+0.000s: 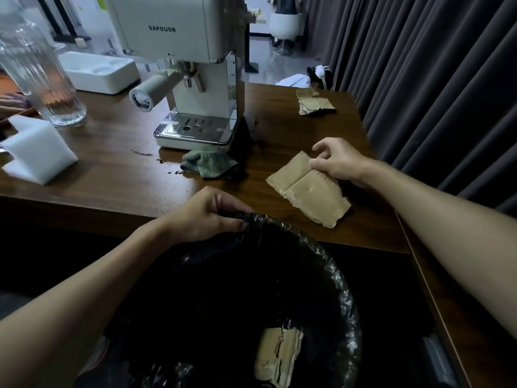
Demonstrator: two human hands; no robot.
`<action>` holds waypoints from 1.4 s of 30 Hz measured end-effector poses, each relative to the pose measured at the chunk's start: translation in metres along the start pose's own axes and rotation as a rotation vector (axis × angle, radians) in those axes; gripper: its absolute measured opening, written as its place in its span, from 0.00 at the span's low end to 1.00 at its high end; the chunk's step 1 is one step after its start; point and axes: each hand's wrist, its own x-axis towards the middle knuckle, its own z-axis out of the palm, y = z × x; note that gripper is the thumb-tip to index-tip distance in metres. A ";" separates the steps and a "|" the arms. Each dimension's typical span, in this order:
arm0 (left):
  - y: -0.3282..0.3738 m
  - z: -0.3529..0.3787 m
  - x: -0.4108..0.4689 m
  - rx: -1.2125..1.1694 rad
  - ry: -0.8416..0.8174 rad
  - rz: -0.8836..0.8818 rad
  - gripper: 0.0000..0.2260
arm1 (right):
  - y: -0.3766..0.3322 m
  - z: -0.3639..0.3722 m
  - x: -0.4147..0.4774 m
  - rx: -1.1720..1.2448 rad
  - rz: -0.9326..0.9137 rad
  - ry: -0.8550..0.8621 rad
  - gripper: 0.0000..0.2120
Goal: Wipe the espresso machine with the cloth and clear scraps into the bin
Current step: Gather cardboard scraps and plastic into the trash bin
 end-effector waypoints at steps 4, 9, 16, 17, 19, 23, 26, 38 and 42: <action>0.002 0.000 0.000 0.004 0.013 -0.019 0.11 | -0.018 -0.009 -0.026 0.202 -0.053 -0.051 0.12; 0.001 0.000 0.000 0.012 0.017 -0.018 0.11 | -0.046 -0.024 -0.062 0.542 -0.074 -0.267 0.12; 0.005 0.003 -0.003 0.015 -0.020 0.031 0.09 | -0.065 -0.002 -0.082 0.391 -0.141 -0.734 0.17; 0.005 0.002 -0.002 0.011 -0.012 0.030 0.09 | -0.063 -0.001 -0.076 0.396 -0.135 -0.733 0.17; 0.005 -0.001 -0.001 0.020 -0.011 0.016 0.10 | -0.055 -0.002 -0.058 0.410 -0.121 -0.642 0.15; 0.000 -0.006 0.003 0.017 -0.054 -0.018 0.10 | -0.022 -0.003 0.003 0.134 -0.100 -0.106 0.14; 0.001 -0.006 0.005 0.004 -0.059 -0.031 0.10 | -0.003 -0.002 0.046 -0.034 -0.053 0.062 0.22; 0.005 -0.005 0.006 -0.031 -0.037 -0.070 0.13 | 0.014 -0.007 0.158 -0.427 0.014 0.057 0.31; 0.006 -0.004 0.005 -0.038 -0.016 -0.050 0.15 | 0.011 -0.012 0.175 -0.510 0.012 0.049 0.28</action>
